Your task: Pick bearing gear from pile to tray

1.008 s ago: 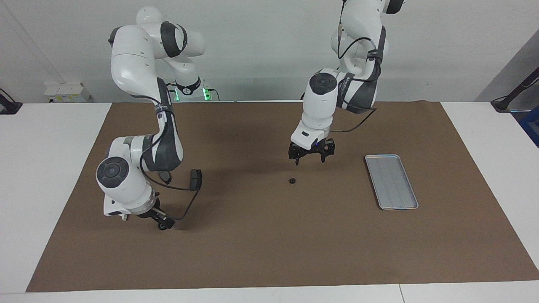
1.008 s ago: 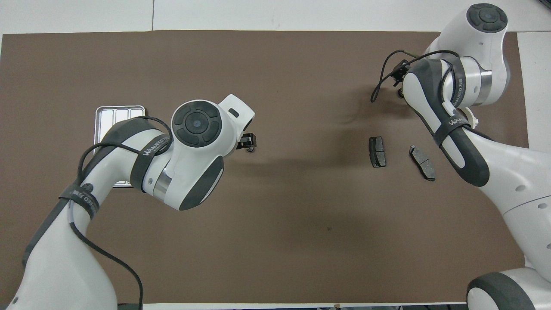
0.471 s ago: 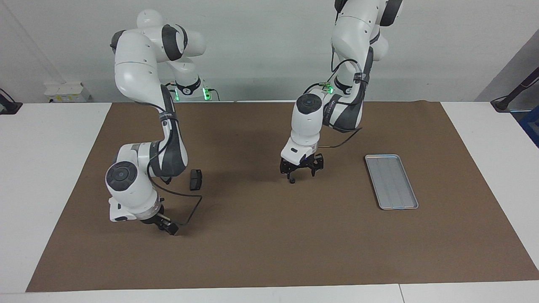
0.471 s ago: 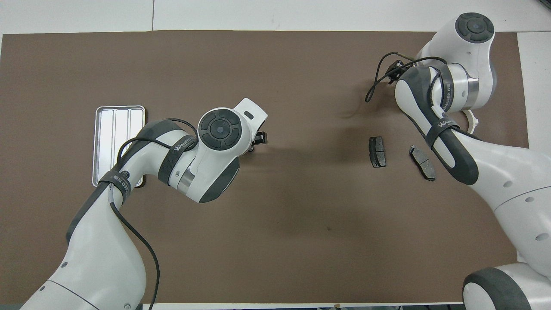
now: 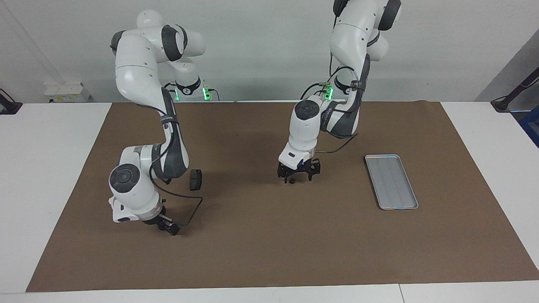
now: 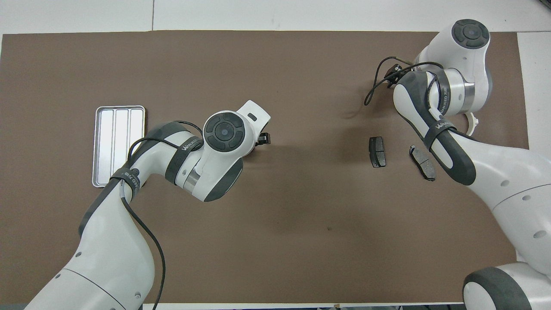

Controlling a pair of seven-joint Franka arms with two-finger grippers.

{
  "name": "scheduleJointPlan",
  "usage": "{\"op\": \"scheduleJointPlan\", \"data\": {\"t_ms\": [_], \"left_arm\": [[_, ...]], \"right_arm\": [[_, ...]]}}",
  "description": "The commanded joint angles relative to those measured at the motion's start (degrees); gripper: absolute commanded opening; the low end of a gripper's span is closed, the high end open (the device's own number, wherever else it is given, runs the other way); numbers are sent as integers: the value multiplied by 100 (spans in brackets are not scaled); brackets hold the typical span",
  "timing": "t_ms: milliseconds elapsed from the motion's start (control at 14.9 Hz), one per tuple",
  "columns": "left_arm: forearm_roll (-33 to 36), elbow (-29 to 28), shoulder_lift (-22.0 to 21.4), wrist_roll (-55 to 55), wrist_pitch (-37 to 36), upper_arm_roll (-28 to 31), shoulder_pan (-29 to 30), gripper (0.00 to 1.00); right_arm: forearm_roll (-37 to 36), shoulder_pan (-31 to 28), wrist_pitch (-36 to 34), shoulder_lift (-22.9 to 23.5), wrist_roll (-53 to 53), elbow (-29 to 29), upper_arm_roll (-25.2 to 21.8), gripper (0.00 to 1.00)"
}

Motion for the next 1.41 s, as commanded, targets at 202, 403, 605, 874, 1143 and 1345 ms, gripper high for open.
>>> {"op": "scheduleJointPlan", "data": {"t_ms": [202,403,605,874,1143,1345], "left_arm": [[-238,-236,-62,-121,65,51,-246,100],[-238,-324,-80,-121,118,43,-299,100],[-238,-333,-80,-112,127,51,-299,100],[-212,-333,-71,-51,250,69,-247,99],[-212,-385,-36,-42,399,69,-229,95],[-212,-421,-36,-33,452,69,-229,85]], "right_arm": [[-55,-84,89,-45,2,-102,77,43],[-55,-128,45,-45,-33,-102,77,9],[-72,-128,10,-45,-77,-102,85,0],[-116,-128,-507,-133,-279,12,77,0],[-116,-93,-1429,-729,-551,91,94,0],[-116,-49,-2334,-1449,-954,100,120,0]]}}
